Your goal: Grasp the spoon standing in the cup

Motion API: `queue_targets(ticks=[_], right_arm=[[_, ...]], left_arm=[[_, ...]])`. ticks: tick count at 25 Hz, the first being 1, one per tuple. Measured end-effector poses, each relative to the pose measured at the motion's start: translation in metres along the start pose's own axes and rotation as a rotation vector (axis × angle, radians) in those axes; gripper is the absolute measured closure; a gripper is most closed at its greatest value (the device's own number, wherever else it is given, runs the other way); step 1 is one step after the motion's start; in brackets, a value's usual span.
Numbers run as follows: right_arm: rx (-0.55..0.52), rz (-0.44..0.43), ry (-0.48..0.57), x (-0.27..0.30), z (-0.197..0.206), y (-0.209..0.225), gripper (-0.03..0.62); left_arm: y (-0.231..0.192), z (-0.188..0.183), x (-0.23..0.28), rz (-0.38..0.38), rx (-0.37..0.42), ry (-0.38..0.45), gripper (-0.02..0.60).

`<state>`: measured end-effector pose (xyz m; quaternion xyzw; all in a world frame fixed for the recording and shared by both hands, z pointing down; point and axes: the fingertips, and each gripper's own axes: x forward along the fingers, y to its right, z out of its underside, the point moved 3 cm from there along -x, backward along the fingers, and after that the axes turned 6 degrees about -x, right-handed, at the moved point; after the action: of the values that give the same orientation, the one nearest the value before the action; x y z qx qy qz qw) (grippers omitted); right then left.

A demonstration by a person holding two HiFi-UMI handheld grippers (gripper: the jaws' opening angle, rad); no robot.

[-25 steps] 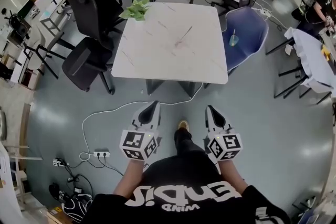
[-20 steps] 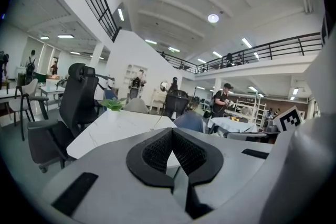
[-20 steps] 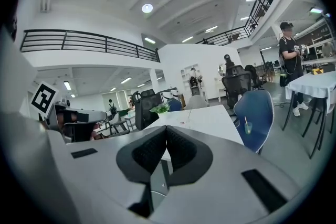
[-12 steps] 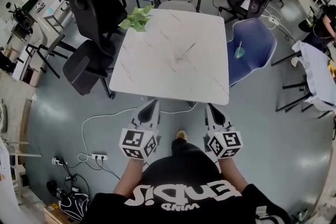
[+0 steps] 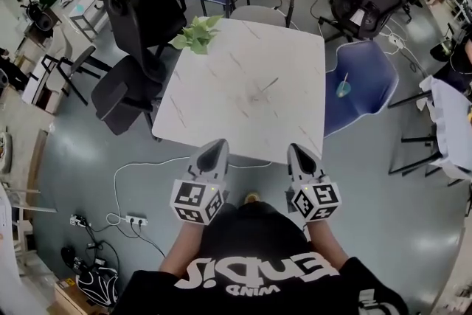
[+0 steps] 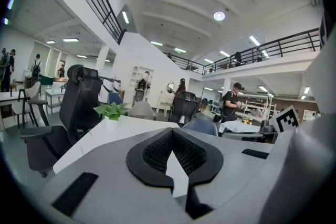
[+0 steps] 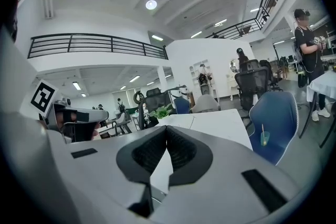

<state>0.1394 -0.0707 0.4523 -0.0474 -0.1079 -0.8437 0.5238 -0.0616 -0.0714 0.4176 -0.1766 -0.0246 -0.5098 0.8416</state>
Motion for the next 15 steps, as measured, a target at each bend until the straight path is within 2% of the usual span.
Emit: queue_targets(ticks=[7,15], right_arm=[[-0.003,0.009,-0.009,0.024,-0.004,0.016,0.582],[-0.003,0.038,-0.018,0.053,-0.007,0.031,0.582]], left_arm=[[-0.006,-0.007,0.027,0.003,0.009,-0.007,0.568],[-0.021,-0.015,0.065,0.043,0.023,-0.013,0.568]])
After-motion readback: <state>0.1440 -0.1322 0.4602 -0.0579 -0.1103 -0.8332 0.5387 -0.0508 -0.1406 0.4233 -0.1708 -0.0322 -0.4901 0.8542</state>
